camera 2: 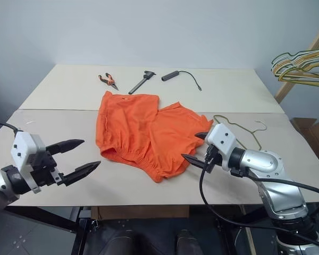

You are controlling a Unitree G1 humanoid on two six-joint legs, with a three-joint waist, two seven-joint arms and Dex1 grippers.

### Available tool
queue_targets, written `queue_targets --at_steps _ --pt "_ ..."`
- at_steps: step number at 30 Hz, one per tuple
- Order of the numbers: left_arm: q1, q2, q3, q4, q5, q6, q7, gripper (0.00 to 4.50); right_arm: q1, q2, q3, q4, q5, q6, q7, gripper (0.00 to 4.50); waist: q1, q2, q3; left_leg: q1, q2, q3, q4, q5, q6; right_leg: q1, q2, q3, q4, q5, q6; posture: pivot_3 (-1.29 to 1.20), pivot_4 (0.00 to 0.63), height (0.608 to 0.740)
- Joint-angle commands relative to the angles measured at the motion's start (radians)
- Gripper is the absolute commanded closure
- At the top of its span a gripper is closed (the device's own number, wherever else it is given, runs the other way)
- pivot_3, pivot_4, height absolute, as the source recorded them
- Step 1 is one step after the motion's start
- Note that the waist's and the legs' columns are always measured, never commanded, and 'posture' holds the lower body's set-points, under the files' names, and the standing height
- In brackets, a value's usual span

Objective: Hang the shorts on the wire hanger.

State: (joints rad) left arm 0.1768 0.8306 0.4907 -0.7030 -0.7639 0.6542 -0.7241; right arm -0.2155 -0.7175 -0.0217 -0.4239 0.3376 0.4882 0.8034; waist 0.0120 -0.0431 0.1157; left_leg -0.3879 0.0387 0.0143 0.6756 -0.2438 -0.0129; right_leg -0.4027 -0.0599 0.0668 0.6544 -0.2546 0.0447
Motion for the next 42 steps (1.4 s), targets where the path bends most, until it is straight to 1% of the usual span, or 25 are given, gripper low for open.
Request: queue_targets --at_steps 1,8,11,13,15,17,18,22,25,29,32,33,36,38,42 --pt "-0.020 -0.003 0.036 -0.014 -0.042 0.007 0.018 0.00 0.001 -0.012 -0.028 -0.039 0.012 -0.003 -0.001 0.03 0.000 0.000 0.000 0.000 0.000 0.000 0.000 0.000 0.000 0.000 0.000 0.000 0.000 0.000 0.000 0.09 0.091 0.740" --pt "-0.015 0.025 0.017 -0.026 -0.021 0.003 0.013 0.00 0.022 -0.006 -0.019 -0.060 0.015 0.004 -0.007 0.03 0.000 0.000 0.000 0.000 0.000 0.000 -0.001 0.000 0.000 0.000 0.000 0.000 -0.001 0.000 0.000 0.09 0.098 0.740" --pt "-0.020 0.026 0.005 -0.031 -0.032 0.004 0.006 0.00 0.027 -0.004 0.014 -0.114 0.023 0.038 -0.008 0.03 -0.001 0.001 0.001 0.000 0.000 0.000 -0.001 0.000 0.000 0.000 0.000 0.000 -0.001 0.000 0.000 0.08 0.095 0.740" --pt "-0.029 0.027 -0.009 -0.029 -0.031 0.000 0.002 0.00 0.008 -0.010 0.085 -0.160 -0.014 0.077 -0.020 0.03 -0.003 0.001 0.001 0.000 0.000 0.000 -0.001 0.000 0.000 0.000 0.000 0.000 -0.001 0.000 -0.001 0.07 0.092 0.740" --pt "-0.042 0.024 -0.021 -0.021 -0.031 -0.004 0.000 0.00 -0.021 -0.046 0.181 -0.191 -0.077 0.120 -0.011 0.03 -0.004 0.001 0.001 0.000 0.001 0.000 -0.002 0.000 0.000 0.000 0.000 0.000 -0.001 -0.001 -0.001 0.05 0.094 0.740" --pt "-0.053 0.019 -0.037 -0.011 -0.029 -0.009 -0.003 0.00 -0.049 -0.074 0.263 -0.186 -0.124 0.137 0.010 0.03 -0.005 0.001 0.001 0.000 0.001 0.000 -0.001 0.000 0.000 -0.001 0.000 0.000 -0.002 -0.001 -0.001 0.04 0.100 0.740" --pt "-0.057 0.016 -0.047 -0.007 -0.026 -0.011 -0.005 0.00 -0.065 -0.070 0.297 -0.176 -0.142 0.139 0.010 0.03 -0.005 0.001 0.001 0.000 0.001 0.001 -0.002 0.000 0.000 0.000 0.000 0.000 -0.003 -0.001 -0.001 0.02 0.108 0.740" --pt "-0.070 0.017 -0.075 0.004 -0.021 -0.013 -0.017 0.00 -0.154 -0.007 0.395 -0.141 -0.169 0.248 -0.021 0.03 -0.014 0.001 0.002 -0.001 0.002 0.000 -0.002 0.000 0.000 0.000 0.001 -0.001 -0.005 -0.001 -0.001 0.00 0.115 0.740" --pt "-0.083 0.022 -0.081 0.018 -0.021 -0.015 -0.028 0.00 -0.198 0.043 0.472 -0.108 -0.215 0.285 -0.046 0.03 -0.021 0.001 0.002 -0.001 0.002 0.000 -0.002 0.000 0.000 -0.001 0.001 -0.001 -0.006 -0.001 -0.001 -0.01 0.113 0.740" --pt "-0.106 0.029 -0.092 0.040 -0.012 -0.018 -0.043 0.00 -0.283 0.159 0.594 -0.037 -0.291 0.415 -0.120 0.03 -0.031 0.002 0.002 -0.001 0.002 0.000 -0.004 0.000 0.000 -0.001 0.001 -0.001 -0.006 -0.001 -0.002 -0.02 0.111 0.740" --pt "-0.121 0.027 -0.106 0.045 -0.004 -0.019 -0.046 0.00 -0.329 0.190 0.695 0.039 -0.397 0.404 -0.168 0.58 -0.034 0.002 0.003 -0.001 0.003 0.001 -0.005 0.000 0.000 -0.002 0.002 -0.001 -0.007 0.000 -0.002 -0.01 0.113 0.740" --pt "-0.124 0.026 -0.108 0.045 -0.002 -0.019 -0.046 0.00 -0.334 0.196 0.708 0.053 -0.414 0.404 -0.177 0.90 -0.034 0.002 0.003 -0.002 0.003 0.001 -0.005 0.000 0.000 -0.002 0.002 -0.001 -0.007 0.000 -0.002 -0.01 0.113 0.740" --pt "-0.125 0.025 -0.106 0.047 0.002 -0.019 -0.049 0.00 -0.324 0.191 0.682 0.051 -0.417 0.400 -0.179 1.86 -0.030 0.002 0.003 -0.001 0.003 0.001 -0.006 0.000 0.000 -0.002 0.002 -0.001 -0.007 0.000 -0.002 -0.01 0.114 0.740" --pt "-0.121 0.024 -0.104 0.047 0.006 -0.021 -0.050 0.00 -0.305 0.140 0.654 0.036 -0.422 0.356 -0.157 2.56 -0.026 0.002 0.003 -0.001 0.002 0.001 -0.006 0.000 0.000 -0.002 0.001 -0.001 -0.007 0.000 -0.002 -0.01 0.114 0.740" --pt "-0.127 0.017 -0.109 0.050 0.014 -0.024 -0.050 0.00 -0.261 -0.026 0.559 0.051 -0.375 0.147 -0.026 3.88 -0.021 0.002 0.003 -0.001 0.001 0.001 -0.006 0.000 0.000 -0.001 0.000 -0.002 -0.008 0.000 -0.002 -0.01 0.111 0.740"
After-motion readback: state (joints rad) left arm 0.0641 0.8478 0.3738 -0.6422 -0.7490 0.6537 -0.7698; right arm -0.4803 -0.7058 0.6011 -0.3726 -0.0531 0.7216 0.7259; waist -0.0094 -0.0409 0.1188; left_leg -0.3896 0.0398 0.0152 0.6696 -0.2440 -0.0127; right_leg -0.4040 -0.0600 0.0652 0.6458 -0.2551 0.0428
